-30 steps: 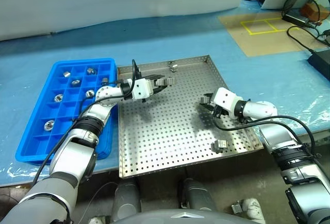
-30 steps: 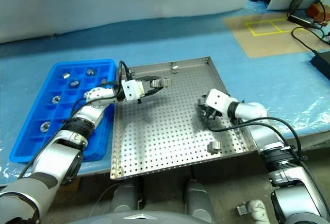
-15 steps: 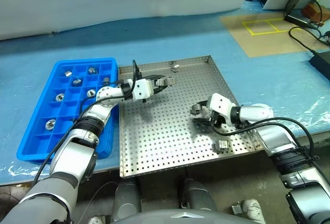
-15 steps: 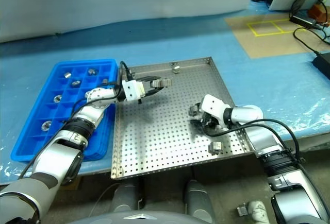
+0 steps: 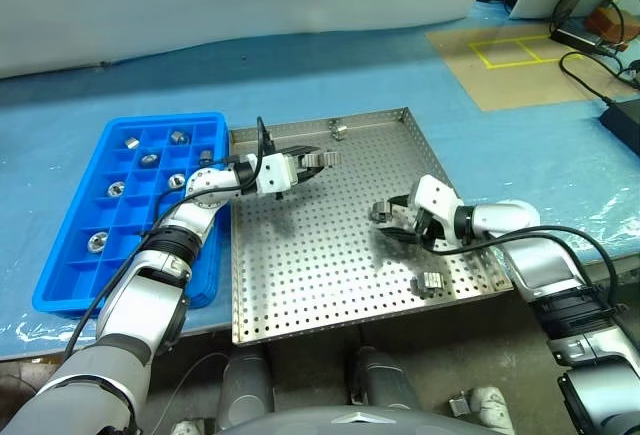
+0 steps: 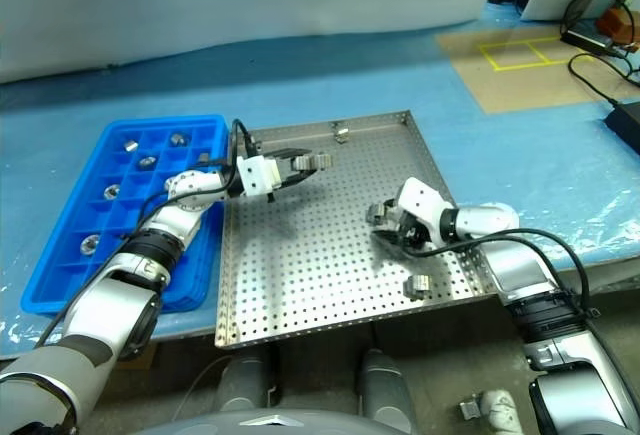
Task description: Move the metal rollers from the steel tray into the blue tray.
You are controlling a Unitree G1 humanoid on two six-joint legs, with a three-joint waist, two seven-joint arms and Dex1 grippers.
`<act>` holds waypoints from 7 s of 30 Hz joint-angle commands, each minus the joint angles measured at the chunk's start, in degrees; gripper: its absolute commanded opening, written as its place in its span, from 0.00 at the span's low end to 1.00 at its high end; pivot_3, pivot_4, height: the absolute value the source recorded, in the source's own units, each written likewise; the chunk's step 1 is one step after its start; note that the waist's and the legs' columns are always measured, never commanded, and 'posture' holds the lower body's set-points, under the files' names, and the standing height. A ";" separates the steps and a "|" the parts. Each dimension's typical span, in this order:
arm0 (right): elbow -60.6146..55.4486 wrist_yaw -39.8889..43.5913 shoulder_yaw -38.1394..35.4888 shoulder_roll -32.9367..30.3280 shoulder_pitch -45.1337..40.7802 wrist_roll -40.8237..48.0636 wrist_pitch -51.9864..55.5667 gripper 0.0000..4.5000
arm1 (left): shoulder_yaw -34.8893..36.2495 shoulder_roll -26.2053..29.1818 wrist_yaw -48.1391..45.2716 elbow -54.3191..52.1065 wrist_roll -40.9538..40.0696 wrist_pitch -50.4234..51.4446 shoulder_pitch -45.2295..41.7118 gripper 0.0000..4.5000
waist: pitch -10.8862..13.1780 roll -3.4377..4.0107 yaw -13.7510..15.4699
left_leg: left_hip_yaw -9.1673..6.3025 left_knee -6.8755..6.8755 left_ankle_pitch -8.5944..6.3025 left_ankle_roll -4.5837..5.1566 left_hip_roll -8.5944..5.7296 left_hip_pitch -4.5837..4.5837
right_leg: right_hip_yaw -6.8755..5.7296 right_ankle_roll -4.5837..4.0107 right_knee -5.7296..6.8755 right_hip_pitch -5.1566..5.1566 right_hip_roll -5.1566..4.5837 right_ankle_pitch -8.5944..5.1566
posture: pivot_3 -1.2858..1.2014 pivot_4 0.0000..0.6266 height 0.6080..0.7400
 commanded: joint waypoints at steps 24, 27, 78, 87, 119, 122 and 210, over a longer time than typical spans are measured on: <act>-4.18 -7.15 -4.14 11.88 -11.26 8.59 7.24 1.00 | 0.51 -0.31 0.68 -0.44 -0.51 -0.93 -1.13 0.31 | 0.00 0.00 0.07 | 0.01 -0.06 0.01 -0.10 0.02 -0.06 | -0.02 -0.03 -0.01 -0.07 0.01 0.01 | 0.43 0.24 1.00; -4.46 -7.37 -3.45 12.70 -12.44 8.80 7.41 1.00 | 0.54 -0.23 0.83 -0.29 -0.40 -0.99 -1.21 0.31 | 0.00 0.00 0.01 | 0.01 -0.07 -0.03 -0.22 0.01 -0.03 | -0.01 -0.03 0.00 -0.07 0.01 0.02 | 0.43 0.24 1.00; -5.76 2.19 1.54 5.79 -9.80 6.65 4.88 0.32 | 1.18 1.77 1.29 0.19 -0.36 -1.39 -1.32 0.31 | 0.00 0.00 0.23 | -0.01 -0.08 -0.03 -0.23 0.00 -0.06 | -0.03 -0.01 -0.02 -0.05 0.00 0.02 | 0.44 0.24 1.00; -3.95 0.50 -1.86 1.90 -11.33 8.33 4.89 0.32 | 0.27 1.37 2.04 -0.42 -0.37 -1.20 -0.90 0.31 | 0.00 0.00 -0.02 | -0.01 -0.10 0.01 -0.29 0.01 0.03 | 0.01 -0.02 0.03 -0.05 0.03 0.02 | 0.44 0.24 1.00; -6.42 1.18 -6.29 -13.02 -2.86 13.15 3.07 0.32 | -1.33 1.63 2.61 -0.30 -0.91 -1.35 -1.33 0.31 | 0.00 0.00 0.10 | -0.01 -0.07 0.04 -0.12 -0.01 0.01 | 0.02 -0.02 0.00 -0.03 0.02 0.02 | 0.43 0.24 1.00; -5.83 -0.12 -6.34 -13.08 -2.69 11.90 0.98 0.32 | -1.00 1.58 1.85 -0.52 -1.93 -0.34 -1.37 0.31 | 0.00 0.00 0.10 | -0.01 -0.07 0.04 -0.12 -0.01 0.01 | 0.02 -0.01 0.00 -0.02 0.01 0.02 | 0.43 0.24 1.00; 0.23 4.66 -3.64 11.03 -14.73 19.83 24.63 0.67 | 11.08 9.99 -11.59 -51.63 -26.56 56.60 22.63 0.31 | 0.04 -0.02 0.20 | 0.05 -0.31 0.13 -0.25 0.06 0.05 | -0.05 -0.19 0.02 -0.12 0.06 -0.07 | 0.47 0.24 1.00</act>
